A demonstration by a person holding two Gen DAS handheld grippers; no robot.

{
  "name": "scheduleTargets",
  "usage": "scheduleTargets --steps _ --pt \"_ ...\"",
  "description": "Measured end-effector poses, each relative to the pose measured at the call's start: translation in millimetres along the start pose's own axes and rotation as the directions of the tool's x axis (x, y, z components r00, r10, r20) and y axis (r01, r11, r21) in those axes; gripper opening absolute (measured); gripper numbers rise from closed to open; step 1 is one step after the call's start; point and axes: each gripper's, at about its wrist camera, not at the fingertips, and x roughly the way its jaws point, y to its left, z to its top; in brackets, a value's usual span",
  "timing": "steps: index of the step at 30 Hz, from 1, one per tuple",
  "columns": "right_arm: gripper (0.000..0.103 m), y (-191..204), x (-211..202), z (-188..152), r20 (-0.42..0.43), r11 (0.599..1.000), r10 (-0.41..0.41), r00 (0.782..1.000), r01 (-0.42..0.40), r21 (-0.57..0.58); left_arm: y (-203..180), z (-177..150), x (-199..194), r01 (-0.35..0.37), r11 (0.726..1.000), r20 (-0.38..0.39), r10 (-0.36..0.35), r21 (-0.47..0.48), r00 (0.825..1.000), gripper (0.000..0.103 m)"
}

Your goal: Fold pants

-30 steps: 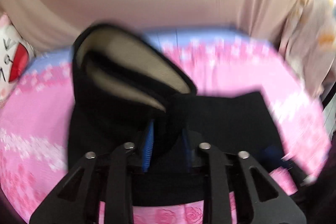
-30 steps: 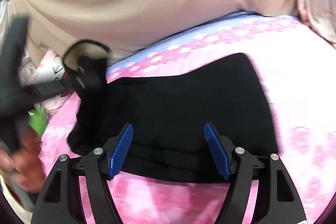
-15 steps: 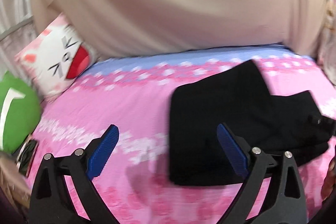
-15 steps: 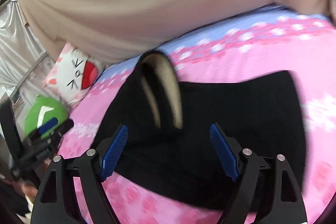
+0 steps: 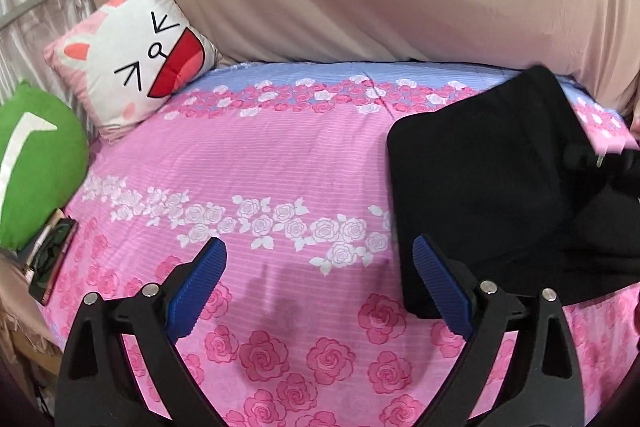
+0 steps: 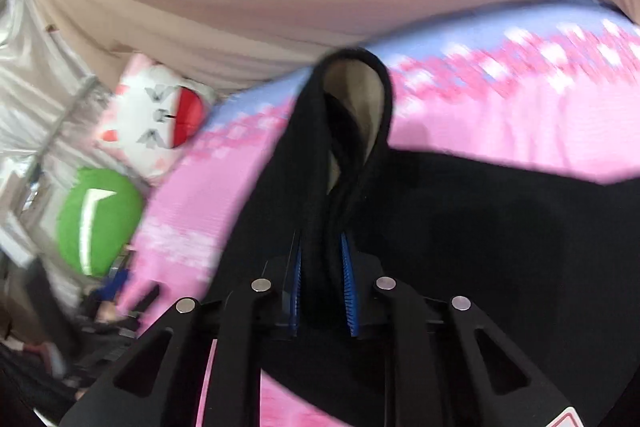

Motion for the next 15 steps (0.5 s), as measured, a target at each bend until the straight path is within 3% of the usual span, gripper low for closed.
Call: scheduleTargets --steps 3,8,12,15 --pt "0.015 36 -38 27 0.076 0.997 0.07 0.995 -0.067 -0.043 2 6 -7 0.015 1.0 0.011 -0.015 -0.015 1.0 0.092" --pt "0.015 54 -130 42 0.244 0.993 0.04 0.969 -0.012 -0.116 -1 13 -22 0.046 0.999 0.038 -0.045 -0.017 0.998 0.094" --pt "0.015 -5 -173 7 0.28 0.993 -0.112 0.953 0.119 -0.009 -15 12 -20 0.081 0.997 0.03 -0.08 -0.006 0.996 0.095" --pt "0.015 -77 -155 -39 0.183 0.968 -0.234 0.955 0.212 0.131 -36 10 -14 0.102 0.995 0.009 -0.102 0.012 0.995 0.095"
